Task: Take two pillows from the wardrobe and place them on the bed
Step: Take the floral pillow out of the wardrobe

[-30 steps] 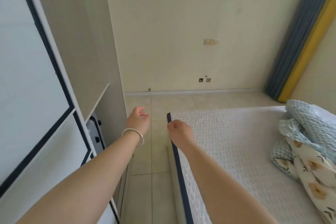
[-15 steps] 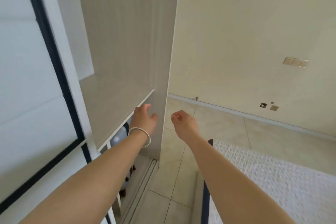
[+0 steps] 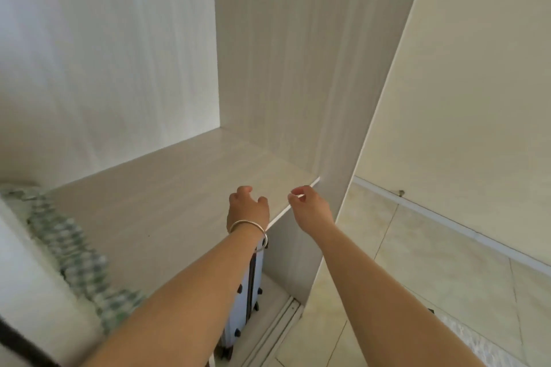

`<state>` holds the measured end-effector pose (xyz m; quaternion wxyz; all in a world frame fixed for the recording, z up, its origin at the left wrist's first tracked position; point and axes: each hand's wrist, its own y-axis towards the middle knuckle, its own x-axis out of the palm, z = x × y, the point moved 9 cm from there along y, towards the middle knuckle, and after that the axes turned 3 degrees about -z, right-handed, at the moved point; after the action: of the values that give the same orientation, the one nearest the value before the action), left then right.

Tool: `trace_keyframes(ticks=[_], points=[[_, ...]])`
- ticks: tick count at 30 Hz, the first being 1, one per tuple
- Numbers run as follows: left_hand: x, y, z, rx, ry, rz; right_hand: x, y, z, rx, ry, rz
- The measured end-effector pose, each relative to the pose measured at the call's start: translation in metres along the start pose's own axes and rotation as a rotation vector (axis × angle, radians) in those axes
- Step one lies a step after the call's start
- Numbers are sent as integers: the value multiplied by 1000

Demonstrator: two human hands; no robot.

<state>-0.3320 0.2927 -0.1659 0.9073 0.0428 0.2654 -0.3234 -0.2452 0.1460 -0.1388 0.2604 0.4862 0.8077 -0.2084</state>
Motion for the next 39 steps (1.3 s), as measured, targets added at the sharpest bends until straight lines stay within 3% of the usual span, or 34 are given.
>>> trace_keyframes(ticks=[10, 14, 18, 23, 28, 34, 39], points=[[-74, 103, -39, -212, -82, 461, 115, 142, -90, -304, -114, -391], [-120, 99, -66, -333, -97, 642, 169, 151, -123, -441, -188, -612], [-168, 66, -100, -413, 30, 784, 228, 137, -141, -508, -209, -783], [-228, 6, -145, -768, 566, 794, 300, 79, -148, -574, -236, -1033], [-255, -49, -209, -1148, 568, 786, 330, 58, -179, -615, -237, -1139], [-267, -48, -232, -1251, 751, 717, 348, 71, -192, -644, -279, -1126], [-278, -40, -228, -1158, 844, 800, 358, 74, -185, -687, -375, -1138]])
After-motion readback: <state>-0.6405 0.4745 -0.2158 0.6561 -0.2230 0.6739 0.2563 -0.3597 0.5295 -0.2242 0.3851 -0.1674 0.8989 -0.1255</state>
